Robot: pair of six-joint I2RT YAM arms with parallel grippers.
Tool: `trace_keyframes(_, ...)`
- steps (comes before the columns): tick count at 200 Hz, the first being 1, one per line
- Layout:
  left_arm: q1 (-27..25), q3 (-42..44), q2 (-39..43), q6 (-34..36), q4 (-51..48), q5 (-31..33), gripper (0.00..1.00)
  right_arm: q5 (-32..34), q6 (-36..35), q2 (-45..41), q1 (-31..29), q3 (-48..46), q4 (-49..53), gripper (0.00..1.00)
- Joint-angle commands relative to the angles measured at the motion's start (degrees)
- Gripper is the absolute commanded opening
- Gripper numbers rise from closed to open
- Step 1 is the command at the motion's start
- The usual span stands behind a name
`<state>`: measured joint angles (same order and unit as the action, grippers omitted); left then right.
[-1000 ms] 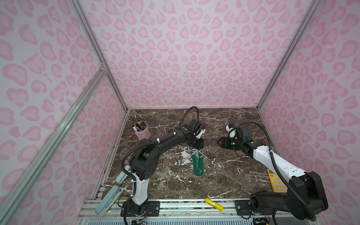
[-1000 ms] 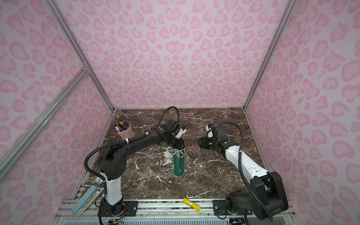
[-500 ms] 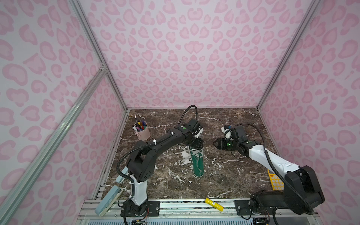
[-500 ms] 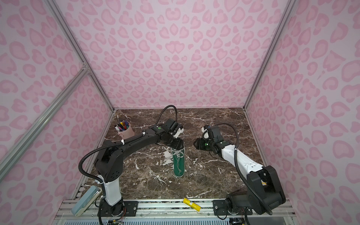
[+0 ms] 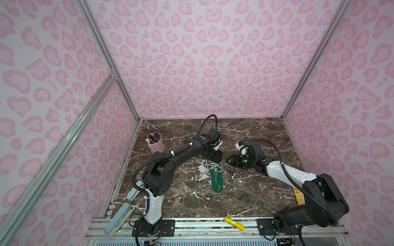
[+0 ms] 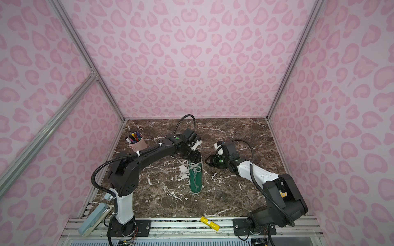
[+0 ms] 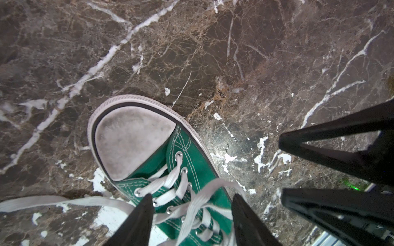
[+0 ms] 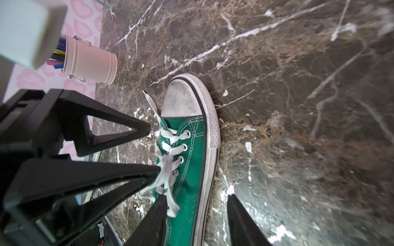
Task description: Tie the shoes
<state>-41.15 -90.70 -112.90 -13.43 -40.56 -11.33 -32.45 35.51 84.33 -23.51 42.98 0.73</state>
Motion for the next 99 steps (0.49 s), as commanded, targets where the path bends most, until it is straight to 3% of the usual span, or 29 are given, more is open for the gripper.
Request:
trace_keyframes(1,0.0,-0.3,0.2,-0.2,-0.3,-0.3,0.61,-2.5,2.3,2.0,-0.6,0.2,-5.3,0.48)
trace_keyframes(99,0.1,0.8,1.5,-0.7,0.5,0.2,0.6,-0.4,0.7,9.4,-1.6,4.3,-2.9,0.48)
